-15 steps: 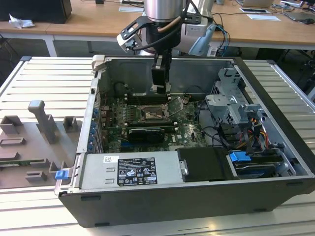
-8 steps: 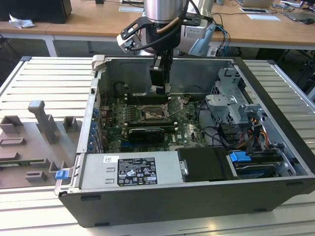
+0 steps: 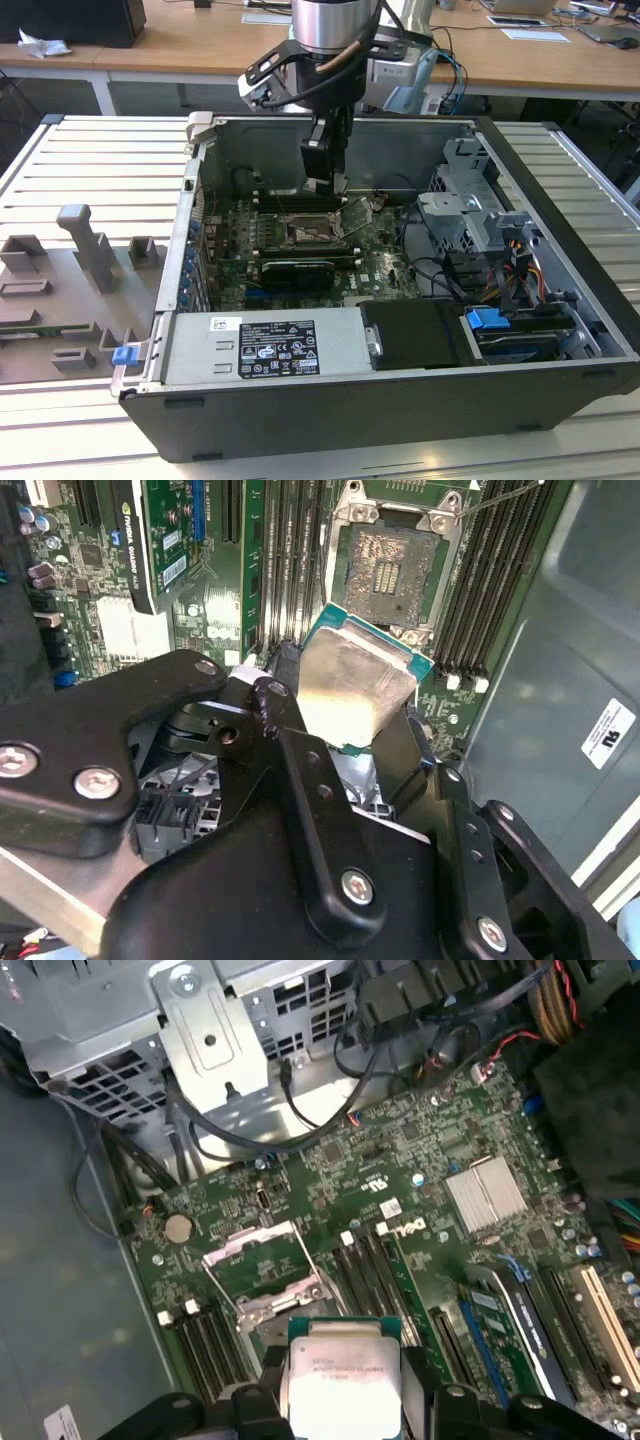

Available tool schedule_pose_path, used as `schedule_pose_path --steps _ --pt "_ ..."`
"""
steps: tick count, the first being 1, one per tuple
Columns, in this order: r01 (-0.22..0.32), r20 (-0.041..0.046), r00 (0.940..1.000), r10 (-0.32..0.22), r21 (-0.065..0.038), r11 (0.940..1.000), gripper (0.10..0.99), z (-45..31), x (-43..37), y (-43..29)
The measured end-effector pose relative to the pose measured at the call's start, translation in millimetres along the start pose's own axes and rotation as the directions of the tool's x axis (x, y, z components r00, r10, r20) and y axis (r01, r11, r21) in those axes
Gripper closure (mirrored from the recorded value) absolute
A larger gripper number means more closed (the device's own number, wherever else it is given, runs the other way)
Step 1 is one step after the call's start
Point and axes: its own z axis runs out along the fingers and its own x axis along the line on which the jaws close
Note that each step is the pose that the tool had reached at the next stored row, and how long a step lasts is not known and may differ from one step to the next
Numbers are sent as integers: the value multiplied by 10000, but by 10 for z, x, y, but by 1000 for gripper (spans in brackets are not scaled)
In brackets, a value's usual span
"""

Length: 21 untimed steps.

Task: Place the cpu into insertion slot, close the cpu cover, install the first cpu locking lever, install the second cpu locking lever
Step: 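Place the cpu into insertion slot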

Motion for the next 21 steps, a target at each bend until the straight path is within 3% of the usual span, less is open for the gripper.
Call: schedule_pose_path --steps 6,9,10,12,15,17,21 --pt "-35 7 10000 35 -3 10000 553 74 -1 -11" --pt "-112 34 9999 112 -13 9999 553 152 2 -28" --pt "461 -16 9989 -461 -3 9989 553 203 1 -33" --pt "873 -53 9962 -873 2 9962 553 230 0 -36" --pt "1867 -142 9823 -1867 10 9824 553 284 -1 -40" --pt "2197 -172 9754 -2196 10 9756 553 299 -1 -42" --pt "3149 -259 9488 -3148 6 9491 553 331 -2 -44"
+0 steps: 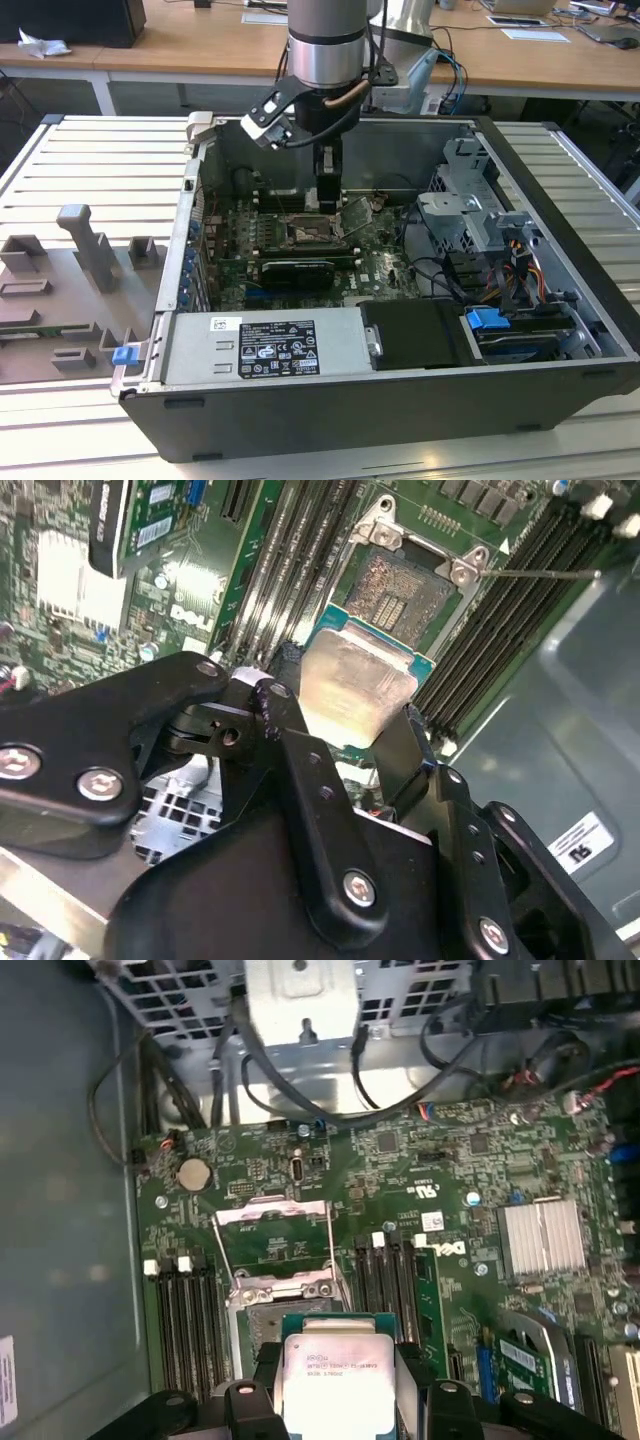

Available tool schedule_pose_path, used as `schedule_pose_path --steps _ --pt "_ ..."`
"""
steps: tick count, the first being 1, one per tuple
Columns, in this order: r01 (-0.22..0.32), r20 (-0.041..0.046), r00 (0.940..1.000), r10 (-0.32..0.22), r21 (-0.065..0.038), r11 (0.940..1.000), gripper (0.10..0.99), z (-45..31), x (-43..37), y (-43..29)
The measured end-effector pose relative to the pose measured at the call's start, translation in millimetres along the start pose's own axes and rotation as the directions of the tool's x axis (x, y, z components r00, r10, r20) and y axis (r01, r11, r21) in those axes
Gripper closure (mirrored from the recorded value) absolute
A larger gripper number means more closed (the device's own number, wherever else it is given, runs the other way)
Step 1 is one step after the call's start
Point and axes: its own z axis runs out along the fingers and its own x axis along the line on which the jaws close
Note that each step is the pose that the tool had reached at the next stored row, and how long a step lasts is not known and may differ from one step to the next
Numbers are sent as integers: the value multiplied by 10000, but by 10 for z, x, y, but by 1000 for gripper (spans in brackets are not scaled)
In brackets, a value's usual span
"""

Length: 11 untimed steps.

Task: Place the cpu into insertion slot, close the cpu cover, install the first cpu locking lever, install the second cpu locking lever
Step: 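Place the cpu into insertion slot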

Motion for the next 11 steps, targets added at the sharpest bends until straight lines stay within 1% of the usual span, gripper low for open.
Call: schedule_pose_path --steps 3,5,7,11 --pt "214 -20 9998 -213 14 9998 553 25 3 2" --pt "600 -53 9982 -600 24 9982 553 68 16 -3" --pt "695 -60 9976 -694 26 9976 553 87 25 -6" --pt "707 -63 9975 -707 25 9975 553 175 45 -16"
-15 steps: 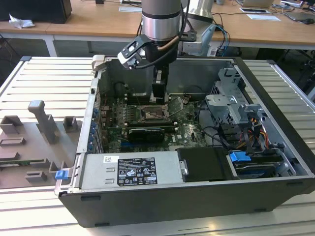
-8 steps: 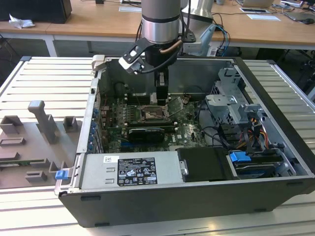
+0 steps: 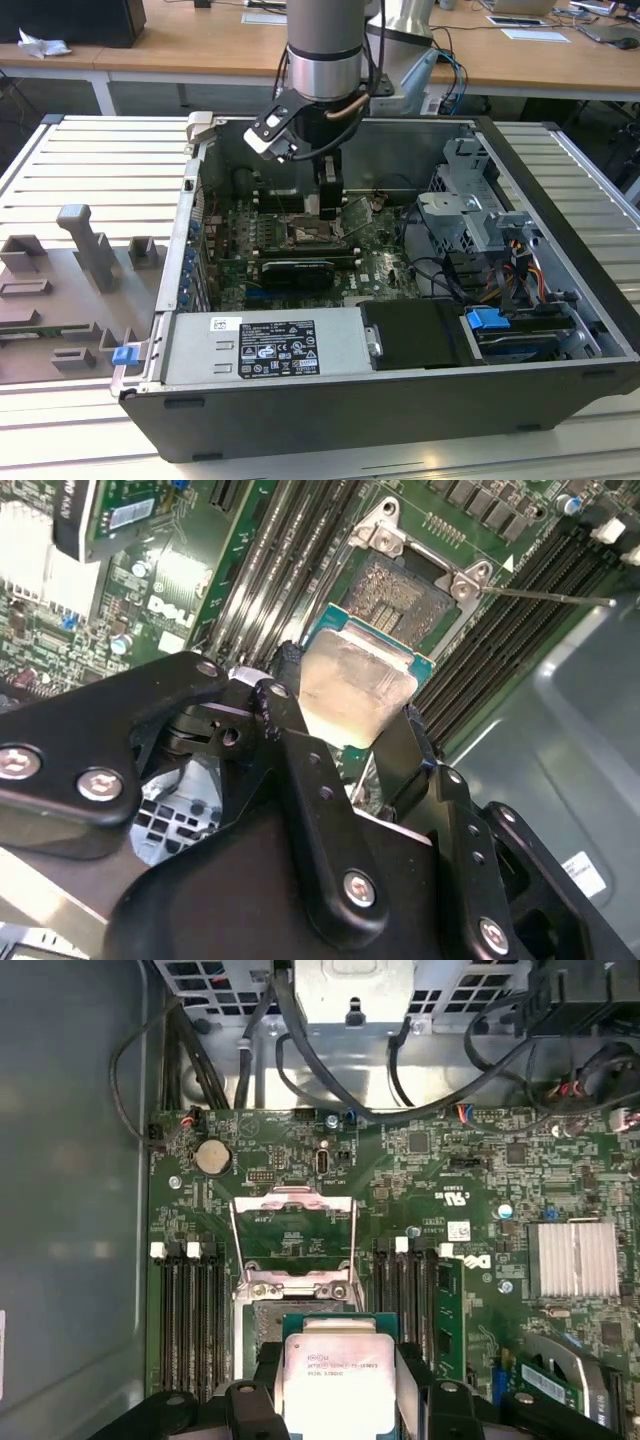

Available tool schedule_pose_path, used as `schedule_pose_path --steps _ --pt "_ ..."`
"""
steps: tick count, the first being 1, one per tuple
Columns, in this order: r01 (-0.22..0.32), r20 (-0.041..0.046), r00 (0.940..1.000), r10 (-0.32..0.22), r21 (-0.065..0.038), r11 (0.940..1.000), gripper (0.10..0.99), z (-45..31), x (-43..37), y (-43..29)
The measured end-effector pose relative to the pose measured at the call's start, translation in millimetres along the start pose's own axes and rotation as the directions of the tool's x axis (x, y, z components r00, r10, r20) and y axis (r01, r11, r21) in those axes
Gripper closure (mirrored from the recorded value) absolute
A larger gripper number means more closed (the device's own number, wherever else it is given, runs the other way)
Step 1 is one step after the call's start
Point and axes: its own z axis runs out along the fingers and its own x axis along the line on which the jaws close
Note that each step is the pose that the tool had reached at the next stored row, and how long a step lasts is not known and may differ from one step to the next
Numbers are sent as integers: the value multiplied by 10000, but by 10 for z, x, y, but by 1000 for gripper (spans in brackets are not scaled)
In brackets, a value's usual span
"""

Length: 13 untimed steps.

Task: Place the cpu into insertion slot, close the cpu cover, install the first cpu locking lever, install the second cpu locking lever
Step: 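Place the cpu into insertion slot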

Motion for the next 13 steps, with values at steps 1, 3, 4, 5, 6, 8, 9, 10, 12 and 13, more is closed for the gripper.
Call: schedule_pose_path --steps 1,3,4,5,6,8,9,10,12,13 --pt "13 -2 10000 -13 0 10000 553 31 6 -4" --pt "115 -11 9999 -115 2 9999 553 101 26 -14" --pt "161 -14 9999 -161 3 9999 553 140 41 -20" --pt "201 -18 9998 -201 3 9998 553 177 57 -26" --pt "231 -20 9997 -230 4 9997 553 201 70 -30" --pt "309 -27 9995 -309 5 9995 553 235 91 -40" --pt "385 -35 9993 -385 5 9993 553 250 98 -49" --pt "450 -40 9990 -450 6 9990 553 260 101 -57" --pt "492 -43 9988 -492 7 9988 553 280 108 -82" --pt "493 -42 9988 -493 8 9988 553 286 111 -87"
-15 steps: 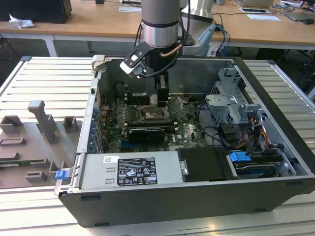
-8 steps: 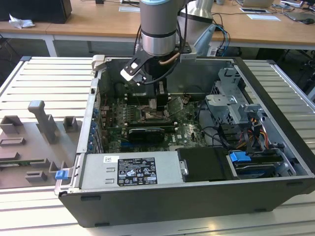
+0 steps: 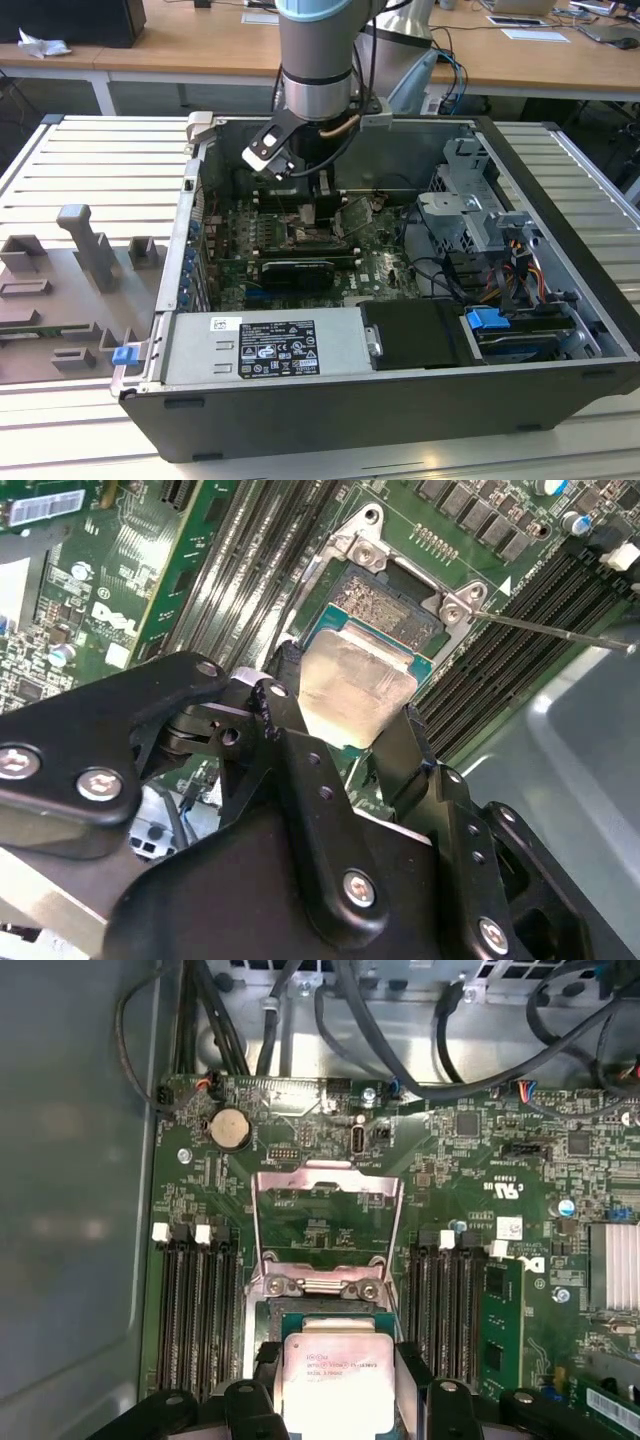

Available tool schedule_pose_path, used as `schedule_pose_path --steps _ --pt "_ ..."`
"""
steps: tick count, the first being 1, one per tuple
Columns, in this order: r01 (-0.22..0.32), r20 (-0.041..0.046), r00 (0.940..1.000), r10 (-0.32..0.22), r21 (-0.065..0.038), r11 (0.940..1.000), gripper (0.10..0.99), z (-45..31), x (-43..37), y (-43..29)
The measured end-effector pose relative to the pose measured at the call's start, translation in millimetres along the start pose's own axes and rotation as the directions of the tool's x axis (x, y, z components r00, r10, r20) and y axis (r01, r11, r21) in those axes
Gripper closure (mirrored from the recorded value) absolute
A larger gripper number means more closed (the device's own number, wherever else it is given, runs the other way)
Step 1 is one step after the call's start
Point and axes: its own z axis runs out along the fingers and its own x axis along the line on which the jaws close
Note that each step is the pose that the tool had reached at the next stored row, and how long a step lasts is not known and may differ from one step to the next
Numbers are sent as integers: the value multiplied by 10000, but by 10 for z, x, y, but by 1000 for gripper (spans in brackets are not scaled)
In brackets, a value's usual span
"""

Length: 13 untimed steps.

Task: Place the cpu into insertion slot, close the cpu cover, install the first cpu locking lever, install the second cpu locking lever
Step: 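Place the cpu into insertion slot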

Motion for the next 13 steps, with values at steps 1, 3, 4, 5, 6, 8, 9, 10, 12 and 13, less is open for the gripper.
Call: schedule_pose_path --steps 1,3,4,5,6,8,9,10,12,13 --pt "0 -2 10000 0 -1 10000 553 8 3 -7" --pt "-14 0 10000 14 -1 10000 553 47 15 -28" --pt "-16 0 10000 16 0 10000 553 66 19 -34" --pt "-17 1 10000 17 0 10000 553 81 22 -38" --pt "-17 1 10000 17 0 10000 553 94 26 -42" --pt "-18 0 10000 18 -1 10000 553 130 40 -50" --pt "-19 1 10000 19 -1 10000 553 140 44 -53" --pt "-19 1 10000 19 -1 10000 553 150 49 -54" --pt "-129 10 9999 129 -3 9999 553 186 71 -58" --pt "-163 12 9999 163 -3 9999 553 193 73 -58"
